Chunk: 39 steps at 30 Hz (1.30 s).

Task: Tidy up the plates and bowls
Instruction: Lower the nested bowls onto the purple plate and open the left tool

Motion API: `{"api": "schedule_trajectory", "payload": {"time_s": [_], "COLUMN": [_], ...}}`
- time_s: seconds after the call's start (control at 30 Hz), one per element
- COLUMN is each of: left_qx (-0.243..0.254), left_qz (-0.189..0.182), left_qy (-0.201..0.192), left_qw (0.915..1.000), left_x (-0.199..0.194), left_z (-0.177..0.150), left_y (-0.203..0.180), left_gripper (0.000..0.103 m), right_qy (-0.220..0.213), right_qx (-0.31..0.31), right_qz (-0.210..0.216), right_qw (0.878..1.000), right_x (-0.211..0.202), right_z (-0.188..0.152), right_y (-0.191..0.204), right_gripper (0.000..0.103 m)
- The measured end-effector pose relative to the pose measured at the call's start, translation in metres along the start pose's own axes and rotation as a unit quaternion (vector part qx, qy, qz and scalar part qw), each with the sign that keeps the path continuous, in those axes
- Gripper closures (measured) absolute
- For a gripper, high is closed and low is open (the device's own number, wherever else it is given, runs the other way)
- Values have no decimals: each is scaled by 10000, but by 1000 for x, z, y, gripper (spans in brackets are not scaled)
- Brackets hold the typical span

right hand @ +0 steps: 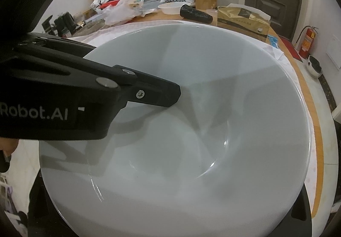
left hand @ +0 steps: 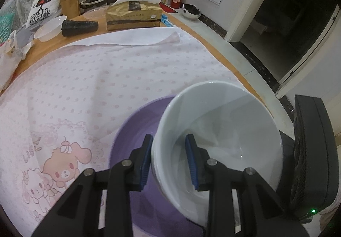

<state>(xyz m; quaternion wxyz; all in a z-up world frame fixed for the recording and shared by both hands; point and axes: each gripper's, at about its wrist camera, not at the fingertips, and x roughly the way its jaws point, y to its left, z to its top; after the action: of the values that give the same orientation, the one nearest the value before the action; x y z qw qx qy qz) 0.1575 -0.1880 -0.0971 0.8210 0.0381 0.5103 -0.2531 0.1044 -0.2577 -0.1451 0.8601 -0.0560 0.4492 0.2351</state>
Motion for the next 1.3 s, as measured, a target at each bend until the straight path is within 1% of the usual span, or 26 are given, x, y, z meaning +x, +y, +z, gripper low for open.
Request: {"api": "schedule_trajectory", "payload": {"time_s": [0.33,0.43,0.63,0.77,0.9,0.97,1.03,1.13,1.2,1.27,1.3], "left_qx": [-57,-46,0,65,106,163,193,166,147,145,150], "left_qz": [79,124,190,287,246,314,368,353,329,349,377], "left_qy": [11,39,-96,-271,-375,-432,-502,-580,-643,-750,-811], "left_qw": [10000,9999,9998,9992,9989,9984,9979,9976,9973,9965,9959], "left_x": [-2,-3,-16,-29,-41,-48,-54,-64,-71,-80,-84], "left_z": [-3,-4,-5,-6,-7,-9,-11,-14,-16,-19,-20], "left_y": [-2,-3,-8,-13,-16,-18,-18,-16,-15,-14,-13], "left_gripper": [76,74,68,55,52,44,41,40,37,26,25], "right_qy": [53,54,15,-45,-140,-211,-316,-452,-503,-562,-582], "right_qx": [-44,-66,-27,-14,23,84,118,100,60,22,10], "right_qz": [-25,-36,-34,-57,-67,-33,-11,-4,-22,-58,-66], "right_qw": [10000,10000,10000,10000,9999,9997,9994,9989,9987,9984,9983], "right_x": [-1,-3,-10,-18,-29,-37,-47,-62,-72,-81,-84], "right_z": [-1,-3,-7,-10,-13,-14,-15,-15,-16,-17,-17], "right_y": [2,3,2,2,3,3,3,6,9,11,11], "right_gripper": [1,1,1,1,2,2,2,2,2,2,2]}}
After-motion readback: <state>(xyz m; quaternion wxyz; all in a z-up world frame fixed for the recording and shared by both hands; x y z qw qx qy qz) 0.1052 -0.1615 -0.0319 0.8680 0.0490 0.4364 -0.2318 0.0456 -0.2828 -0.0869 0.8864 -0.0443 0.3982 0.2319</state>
